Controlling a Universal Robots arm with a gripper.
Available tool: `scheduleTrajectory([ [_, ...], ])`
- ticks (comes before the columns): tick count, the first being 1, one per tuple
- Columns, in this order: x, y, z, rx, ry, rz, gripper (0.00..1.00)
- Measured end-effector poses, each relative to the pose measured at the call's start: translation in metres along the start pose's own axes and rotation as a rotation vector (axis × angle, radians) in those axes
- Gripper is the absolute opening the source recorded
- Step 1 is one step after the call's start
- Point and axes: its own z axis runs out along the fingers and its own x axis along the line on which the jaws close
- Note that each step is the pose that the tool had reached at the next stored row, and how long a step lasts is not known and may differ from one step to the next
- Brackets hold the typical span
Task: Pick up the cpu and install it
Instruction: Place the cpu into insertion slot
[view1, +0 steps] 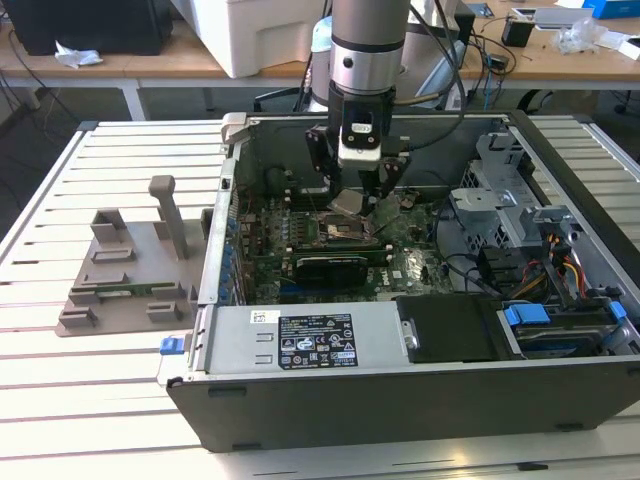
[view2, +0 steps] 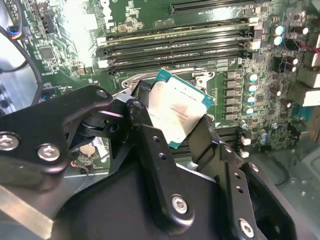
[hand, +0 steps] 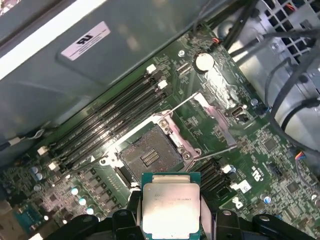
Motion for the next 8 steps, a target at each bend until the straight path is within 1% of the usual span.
scheduleTrajectory([
  [3, 0.0000, 0.0000, 0.0001, 0.0003, 0.0010, 0.039, 0.55],
  [8, 0.0000, 0.0000, 0.0002, 0.0013, 0.0032, 0.129, 0.55],
])
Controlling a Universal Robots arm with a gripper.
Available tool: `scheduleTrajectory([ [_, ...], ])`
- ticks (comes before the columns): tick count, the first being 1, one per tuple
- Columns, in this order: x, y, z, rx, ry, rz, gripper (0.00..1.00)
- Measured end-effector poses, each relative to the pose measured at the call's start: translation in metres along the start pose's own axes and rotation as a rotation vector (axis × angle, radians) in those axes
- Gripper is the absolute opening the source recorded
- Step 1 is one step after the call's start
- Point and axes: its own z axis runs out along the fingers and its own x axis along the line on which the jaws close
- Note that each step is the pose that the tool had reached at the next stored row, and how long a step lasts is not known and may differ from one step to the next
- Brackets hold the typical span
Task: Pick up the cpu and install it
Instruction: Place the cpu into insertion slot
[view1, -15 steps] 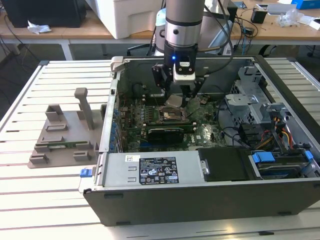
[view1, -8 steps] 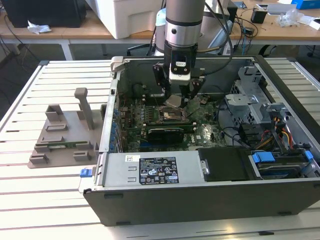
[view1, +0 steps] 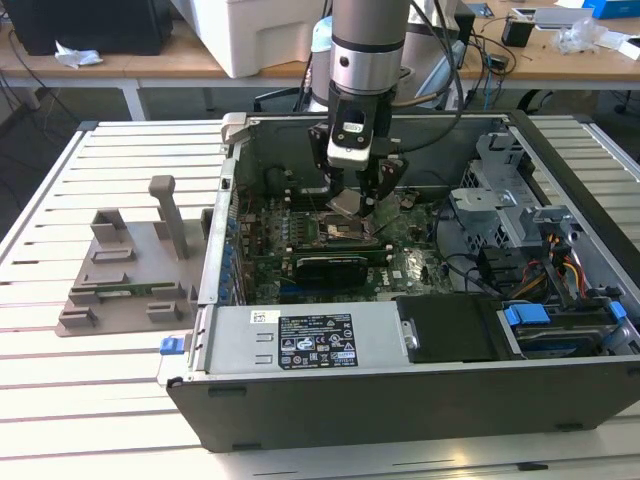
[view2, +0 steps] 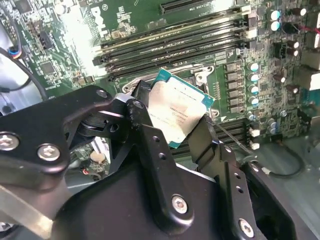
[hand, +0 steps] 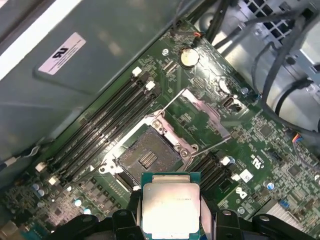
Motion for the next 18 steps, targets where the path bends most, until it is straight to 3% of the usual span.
scheduleTrajectory([
  [18, 0.0000, 0.0001, 0.0004, 0.0051, 0.0033, 0.267, 0.55],
])
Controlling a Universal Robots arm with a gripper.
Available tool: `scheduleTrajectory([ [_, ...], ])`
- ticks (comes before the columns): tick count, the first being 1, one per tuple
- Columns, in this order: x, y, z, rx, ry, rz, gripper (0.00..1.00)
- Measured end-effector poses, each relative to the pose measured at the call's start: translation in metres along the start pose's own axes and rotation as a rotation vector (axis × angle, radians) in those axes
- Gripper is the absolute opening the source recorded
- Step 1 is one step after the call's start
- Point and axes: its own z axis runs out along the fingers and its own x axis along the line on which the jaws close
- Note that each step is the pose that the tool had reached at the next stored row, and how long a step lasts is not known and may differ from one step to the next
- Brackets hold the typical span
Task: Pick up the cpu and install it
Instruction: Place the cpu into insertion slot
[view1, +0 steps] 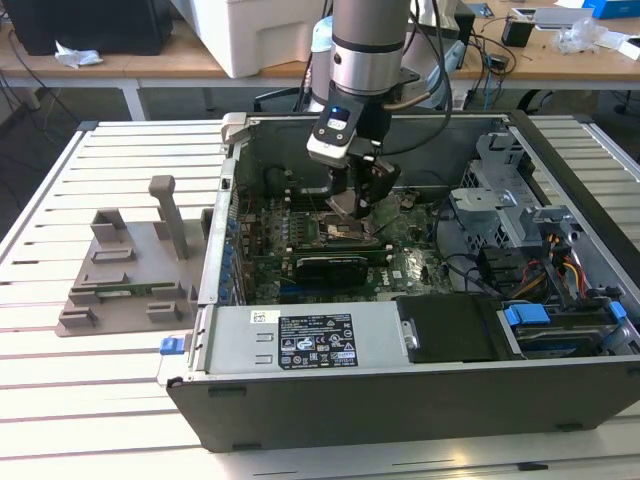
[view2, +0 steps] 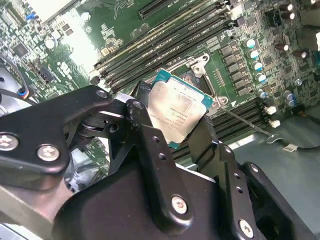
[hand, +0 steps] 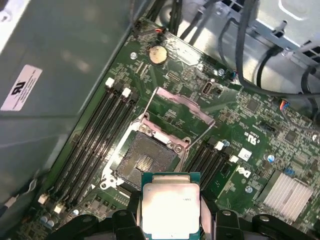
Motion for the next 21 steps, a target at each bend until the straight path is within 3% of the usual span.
scheduleTrajectory([
  [6, -0.0001, -0.0001, -0.0001, 0.0140, -0.0205, 0.084, 0.55],
  [15, 0.0000, -0.0001, 0.0005, 0.0201, -0.0205, 0.230, 0.55],
  [21, 0.0000, 0.0000, 0.0009, 0.0223, -0.0188, 0.303, 0.55],
])
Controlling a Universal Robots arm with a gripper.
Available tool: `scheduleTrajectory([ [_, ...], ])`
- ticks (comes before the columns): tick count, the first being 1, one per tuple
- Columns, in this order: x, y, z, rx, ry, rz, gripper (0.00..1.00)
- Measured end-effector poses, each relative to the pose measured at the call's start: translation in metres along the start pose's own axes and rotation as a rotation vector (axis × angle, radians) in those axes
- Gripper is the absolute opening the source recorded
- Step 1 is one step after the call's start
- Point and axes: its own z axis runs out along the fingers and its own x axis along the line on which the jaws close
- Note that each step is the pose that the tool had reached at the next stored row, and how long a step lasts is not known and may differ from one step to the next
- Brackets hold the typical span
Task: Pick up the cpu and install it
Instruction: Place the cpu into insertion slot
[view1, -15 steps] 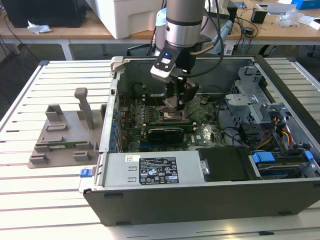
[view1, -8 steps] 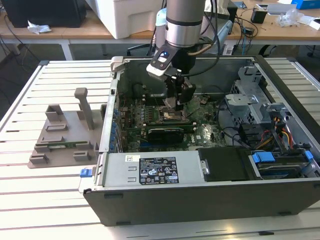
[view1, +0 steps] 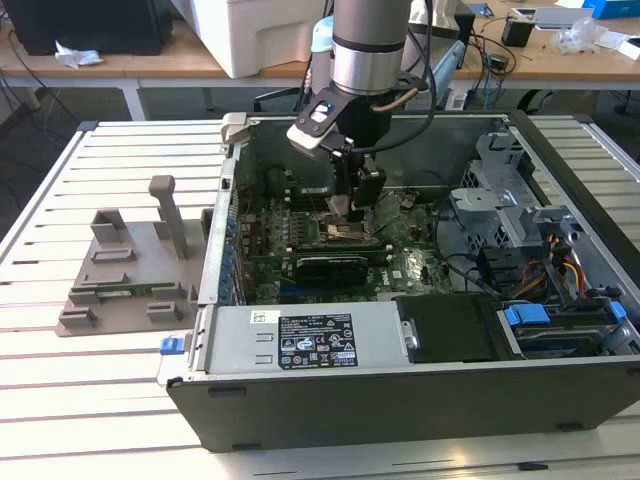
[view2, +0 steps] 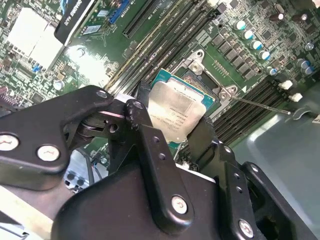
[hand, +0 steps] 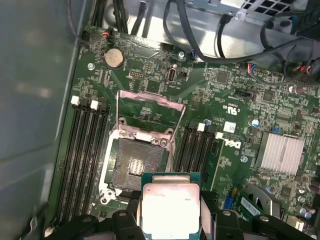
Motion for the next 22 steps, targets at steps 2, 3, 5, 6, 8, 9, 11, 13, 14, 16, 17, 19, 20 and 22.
scheduleTrajectory([
  [2, 0.0000, 0.0000, 0.0000, 0.0006, 0.0003, 0.013, 0.55],
  [3, 0.0000, 0.0000, 0.0000, 0.0011, 0.0007, 0.024, 0.55],
  [5, 0.0000, 0.0000, 0.0001, 0.0017, 0.0013, 0.039, 0.55],
  [6, 0.0000, 0.0000, 0.0001, 0.0025, 0.0017, 0.055, 0.55],
  [8, -0.0001, -0.0001, 0.0000, 0.0039, 0.0013, 0.081, 0.55],
  [9, 0.0000, 0.0000, 0.0002, 0.0040, 0.0016, 0.086, 0.55],
  [11, 0.0006, 0.0004, 0.0023, 0.0056, 0.0033, 0.124, 0.55],
  [13, 0.0046, 0.0028, 0.0042, 0.0071, -0.0015, 0.138, 0.55],
  [14, 0.0085, 0.0040, 0.0073, 0.0080, -0.0021, 0.140, 0.55],
  [16, 0.0150, 0.0065, 0.0152, 0.0120, -0.0013, 0.144, 0.55],
  [17, 0.0163, 0.0071, 0.0172, 0.0126, -0.0011, 0.145, 0.55],
  [19, 0.0191, 0.0085, 0.0214, 0.0143, -0.0008, 0.148, 0.55],
  [20, 0.0202, 0.0091, 0.0233, 0.0152, -0.0009, 0.149, 0.55],
  [22, 0.0229, 0.0106, 0.0278, 0.0167, -0.0003, 0.152, 0.55],
])
